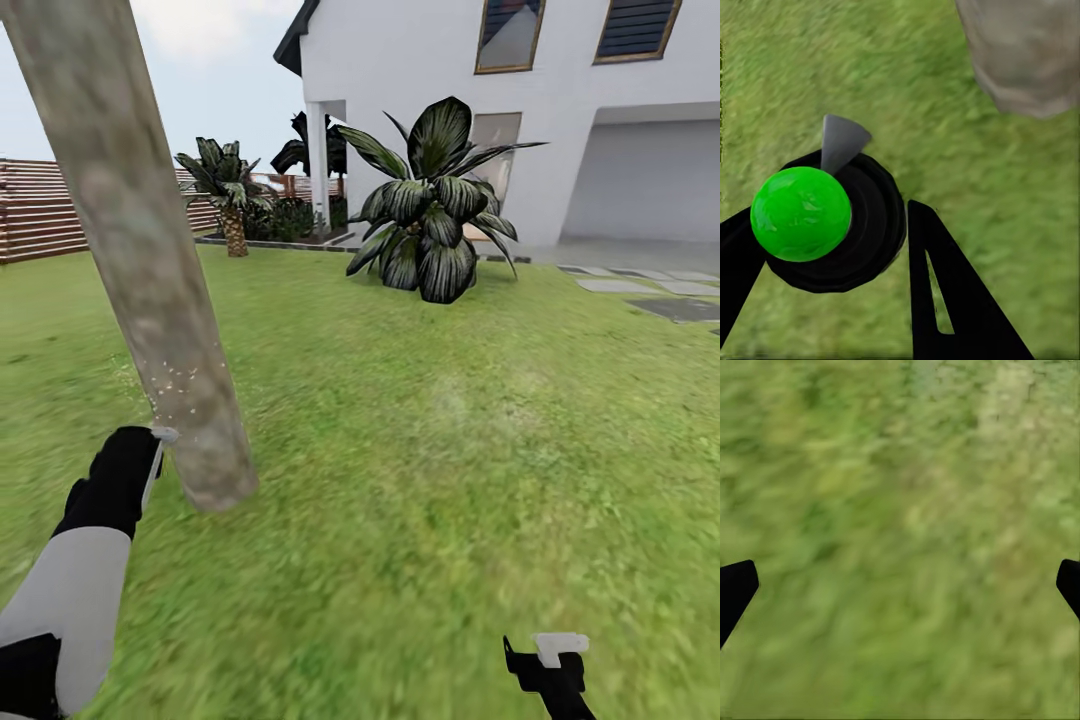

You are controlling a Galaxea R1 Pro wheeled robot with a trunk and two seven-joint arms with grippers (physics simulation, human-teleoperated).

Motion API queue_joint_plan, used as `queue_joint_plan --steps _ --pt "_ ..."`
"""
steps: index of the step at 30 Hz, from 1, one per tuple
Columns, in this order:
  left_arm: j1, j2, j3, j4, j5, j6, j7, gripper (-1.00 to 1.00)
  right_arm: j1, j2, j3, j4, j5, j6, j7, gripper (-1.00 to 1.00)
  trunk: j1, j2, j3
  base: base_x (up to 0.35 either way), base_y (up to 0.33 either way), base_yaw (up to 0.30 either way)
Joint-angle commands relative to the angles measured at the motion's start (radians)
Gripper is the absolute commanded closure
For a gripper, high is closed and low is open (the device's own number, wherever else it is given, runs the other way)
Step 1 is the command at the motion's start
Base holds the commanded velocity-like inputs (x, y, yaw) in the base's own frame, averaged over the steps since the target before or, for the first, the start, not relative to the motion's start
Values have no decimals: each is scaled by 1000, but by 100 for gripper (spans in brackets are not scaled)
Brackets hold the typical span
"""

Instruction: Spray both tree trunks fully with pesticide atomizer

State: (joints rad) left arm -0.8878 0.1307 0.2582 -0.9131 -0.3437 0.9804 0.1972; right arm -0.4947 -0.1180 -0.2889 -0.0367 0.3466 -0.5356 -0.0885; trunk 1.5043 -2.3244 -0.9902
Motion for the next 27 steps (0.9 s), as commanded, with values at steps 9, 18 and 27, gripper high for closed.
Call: queue_joint_plan --steps 9,18,27 --pt "15 -3 1 2 10 -2 10 100 -1 0 -4 1 11 -3 -7 -100 0 0 -1 0 -163 67" --pt "15 -3 2 -5 9 -2 10 100 -1 0 -3 1 11 -3 -7 -100 0 0 -1 17 -269 0" --pt "15 -3 0 -13 9 0 10 100 -1 3 -3 1 11 -3 -7 -100 0 0 -1 150 -250 184"
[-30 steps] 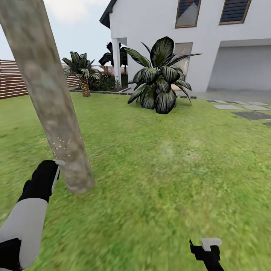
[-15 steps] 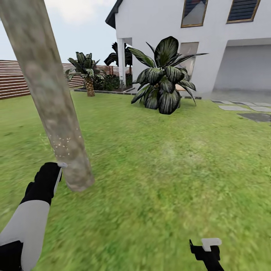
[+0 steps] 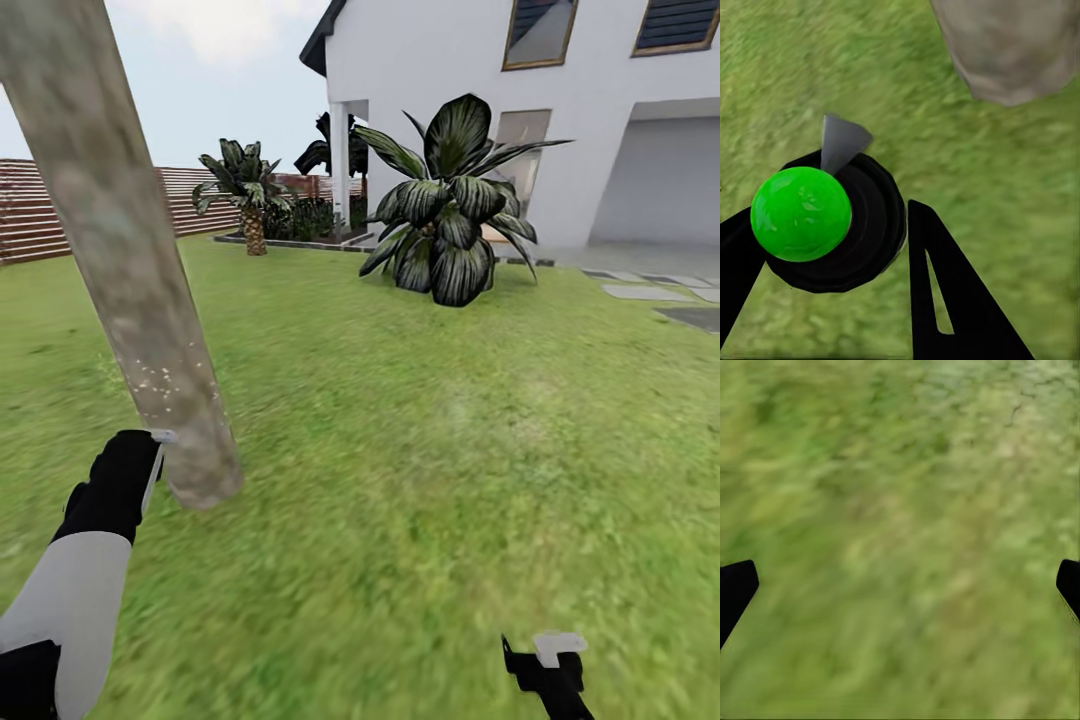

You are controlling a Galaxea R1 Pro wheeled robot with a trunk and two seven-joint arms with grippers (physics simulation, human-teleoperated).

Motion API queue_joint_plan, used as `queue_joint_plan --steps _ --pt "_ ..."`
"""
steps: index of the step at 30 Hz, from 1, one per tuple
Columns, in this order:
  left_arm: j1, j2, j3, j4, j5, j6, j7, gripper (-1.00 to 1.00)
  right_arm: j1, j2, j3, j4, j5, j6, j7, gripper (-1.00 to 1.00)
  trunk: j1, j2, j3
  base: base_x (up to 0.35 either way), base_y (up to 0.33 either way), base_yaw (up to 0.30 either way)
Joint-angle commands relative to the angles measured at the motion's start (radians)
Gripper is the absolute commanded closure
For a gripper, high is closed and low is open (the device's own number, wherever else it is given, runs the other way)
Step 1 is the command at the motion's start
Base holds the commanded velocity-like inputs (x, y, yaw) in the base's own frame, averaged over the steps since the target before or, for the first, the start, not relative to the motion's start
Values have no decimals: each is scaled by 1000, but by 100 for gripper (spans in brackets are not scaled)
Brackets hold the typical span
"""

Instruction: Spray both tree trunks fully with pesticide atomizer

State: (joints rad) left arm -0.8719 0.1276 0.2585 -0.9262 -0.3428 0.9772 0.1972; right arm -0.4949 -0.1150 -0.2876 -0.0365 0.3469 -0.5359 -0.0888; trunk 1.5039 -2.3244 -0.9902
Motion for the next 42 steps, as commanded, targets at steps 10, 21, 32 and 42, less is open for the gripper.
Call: queue_joint_plan --steps 10,21,32,42 --pt "-1 0 -1 -2 8 3 10 100 -1 -4 -5 0 10 -3 -6 -100 0 0 -1 205 -215 156" --pt "0 2 2 0 7 3 9 100 -1 -5 -5 0 10 -3 -6 -100 0 0 -1 106 -262 1" --pt "71 7 9 16 6 -45 10 100 -1 -2 -5 1 10 -3 -6 -100 0 0 -1 24 -271 152" --pt "85 2 78 15 17 -95 11 100 -1 -2 -4 1 11 -3 -6 -100 0 0 -1 238 -154 122"
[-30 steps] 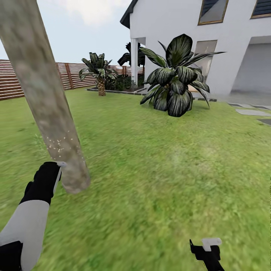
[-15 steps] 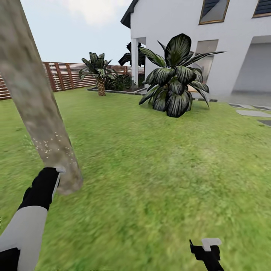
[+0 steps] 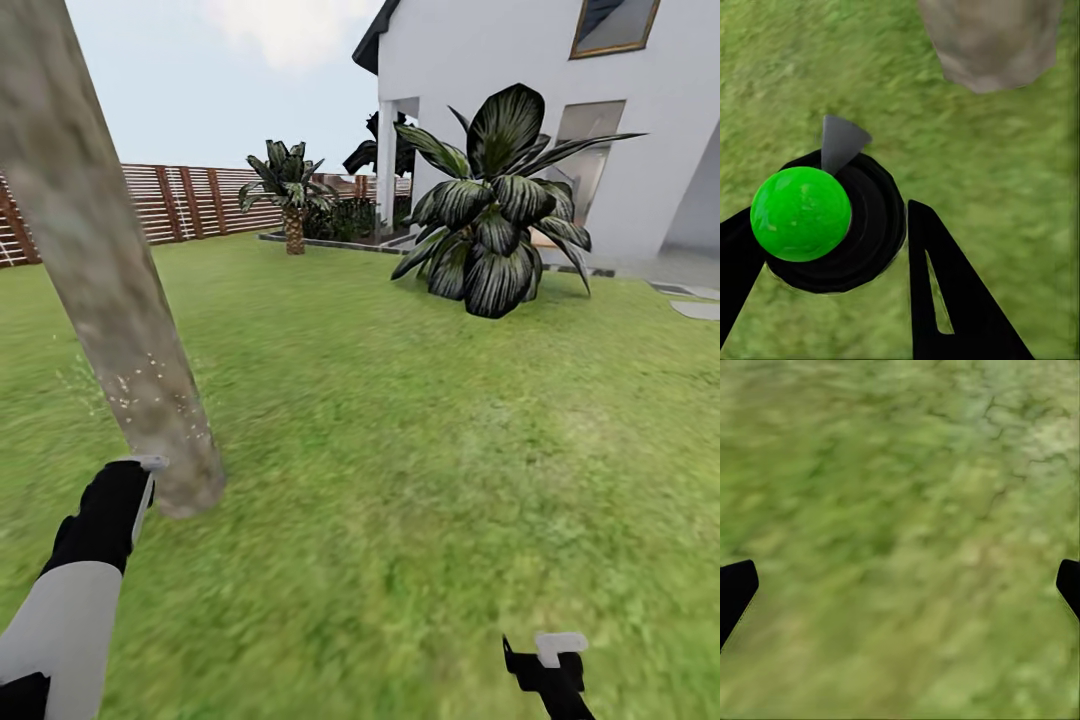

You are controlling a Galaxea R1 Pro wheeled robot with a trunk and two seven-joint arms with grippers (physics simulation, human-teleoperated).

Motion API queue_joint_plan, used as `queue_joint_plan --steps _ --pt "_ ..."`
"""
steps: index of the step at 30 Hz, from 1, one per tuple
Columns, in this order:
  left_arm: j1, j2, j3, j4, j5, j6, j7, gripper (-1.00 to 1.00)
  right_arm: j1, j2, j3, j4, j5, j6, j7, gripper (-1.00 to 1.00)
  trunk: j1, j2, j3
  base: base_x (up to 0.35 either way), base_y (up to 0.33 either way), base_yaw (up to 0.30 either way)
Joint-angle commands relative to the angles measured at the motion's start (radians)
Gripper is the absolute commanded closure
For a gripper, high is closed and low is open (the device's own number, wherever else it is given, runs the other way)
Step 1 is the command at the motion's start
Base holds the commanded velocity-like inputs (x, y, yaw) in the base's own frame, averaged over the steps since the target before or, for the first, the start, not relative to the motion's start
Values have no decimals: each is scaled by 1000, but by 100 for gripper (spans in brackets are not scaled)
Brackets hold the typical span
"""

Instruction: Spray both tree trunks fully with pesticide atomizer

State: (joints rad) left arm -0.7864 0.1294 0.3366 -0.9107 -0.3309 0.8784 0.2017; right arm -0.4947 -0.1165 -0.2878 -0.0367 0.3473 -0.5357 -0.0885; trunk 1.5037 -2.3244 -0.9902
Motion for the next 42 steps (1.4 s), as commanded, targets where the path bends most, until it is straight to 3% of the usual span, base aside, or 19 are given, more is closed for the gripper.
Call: queue_joint_plan --steps 1,9,12,15,21,27,33,39,42 --pt "-1 0 -1 -1 5 2 7 100 -1 0 -4 1 11 -3 -7 -100 0 0 -1 316 -15 4" --pt "1 0 1 1 3 -20 8 100 -1 2 -4 1 11 -3 -7 -100 0 0 -1 304 -2 48" --pt "2 1 53 19 1 -85 14 100 -1 3 -4 1 11 -3 -7 -100 0 0 -1 272 0 253" --pt "3 1 68 97 0 -100 15 100 -1 3 -4 1 11 -3 -7 -100 0 0 -1 129 0 273" --pt "18 -2 70 171 7 -179 15 100 -1 0 -5 1 10 -3 -7 -100 0 0 -1 9 0 160" --pt "22 -4 70 182 18 -216 13 100 -1 0 -5 1 11 -3 -7 -100 0 0 -1 161 -97 4" --pt "22 -31 70 171 18 -222 8 100 -1 0 -4 1 11 -3 -7 -100 0 0 -1 159 -216 0" --pt "26 -34 70 169 17 -223 6 100 -1 0 -5 1 11 -3 -7 -100 0 0 -1 -205 -187 0" --pt "59 -34 70 174 19 -242 -4 100 -1 1 -4 1 11 -3 -7 -100 0 0 -1 -318 -46 0"
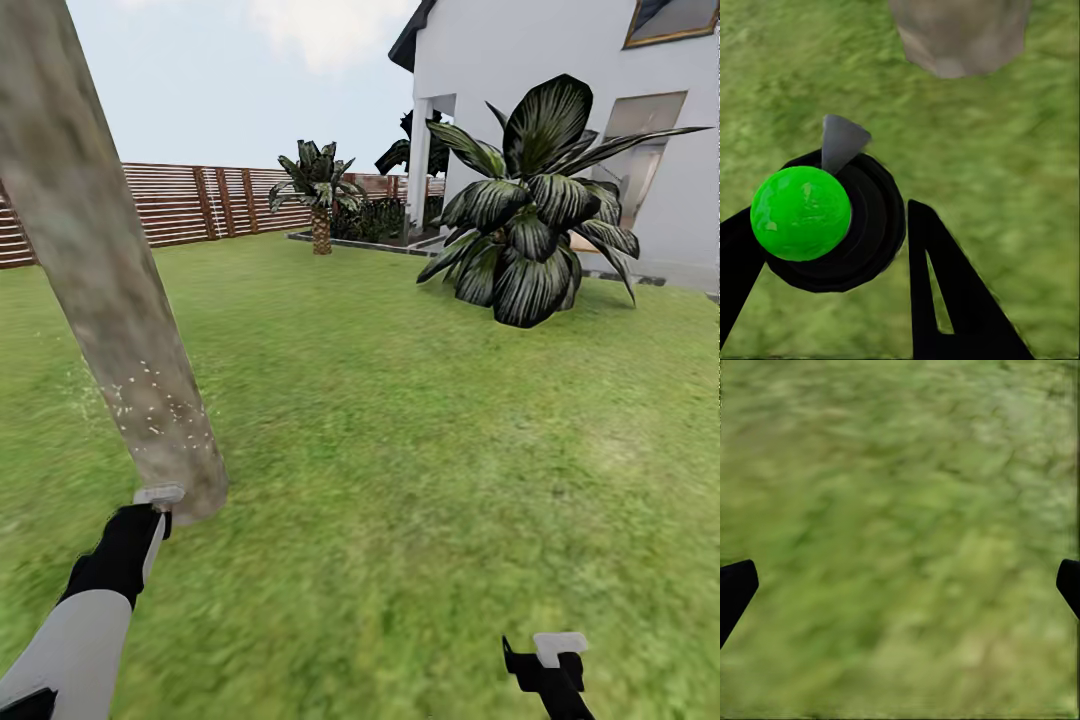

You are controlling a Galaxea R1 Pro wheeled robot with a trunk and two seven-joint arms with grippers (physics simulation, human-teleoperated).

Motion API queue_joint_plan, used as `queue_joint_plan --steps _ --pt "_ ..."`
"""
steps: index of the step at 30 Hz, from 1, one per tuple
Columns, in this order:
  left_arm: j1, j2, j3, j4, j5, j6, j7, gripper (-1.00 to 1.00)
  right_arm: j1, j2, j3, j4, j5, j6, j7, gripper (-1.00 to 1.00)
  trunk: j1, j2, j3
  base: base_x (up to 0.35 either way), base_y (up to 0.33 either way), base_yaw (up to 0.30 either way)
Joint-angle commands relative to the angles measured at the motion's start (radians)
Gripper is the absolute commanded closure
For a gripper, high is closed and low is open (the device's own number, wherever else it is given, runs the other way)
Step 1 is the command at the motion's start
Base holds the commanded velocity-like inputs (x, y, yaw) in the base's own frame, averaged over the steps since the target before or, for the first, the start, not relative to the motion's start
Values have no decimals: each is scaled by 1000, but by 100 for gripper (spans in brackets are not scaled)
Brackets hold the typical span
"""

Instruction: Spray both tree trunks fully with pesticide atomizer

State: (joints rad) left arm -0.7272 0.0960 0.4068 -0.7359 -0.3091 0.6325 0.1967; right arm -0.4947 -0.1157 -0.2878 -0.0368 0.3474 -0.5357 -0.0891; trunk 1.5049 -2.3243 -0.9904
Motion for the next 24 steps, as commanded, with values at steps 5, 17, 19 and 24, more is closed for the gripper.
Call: queue_joint_plan --steps 5,17,19,24 --pt "39 20 -10 80 -11 -153 -104 100 -1 2 -3 3 15 -1 -2 -100 -1 0 -1 -336 -5 0" --pt "121 127 -227 141 -259 -533 -1027 100 -1 -2 229 -250 150 62 402 -100 -1 0 -1 -208 0 0" --pt "120 122 -273 141 -309 -542 -1095 100 -1 -2 232 -351 153 165 560 -100 -1 0 -1 -5 0 0" --pt "116 120 -353 139 -337 -549 -1228 100 -1 -2 234 -490 153 237 819 -100 -1 0 -1 -1 0 0"
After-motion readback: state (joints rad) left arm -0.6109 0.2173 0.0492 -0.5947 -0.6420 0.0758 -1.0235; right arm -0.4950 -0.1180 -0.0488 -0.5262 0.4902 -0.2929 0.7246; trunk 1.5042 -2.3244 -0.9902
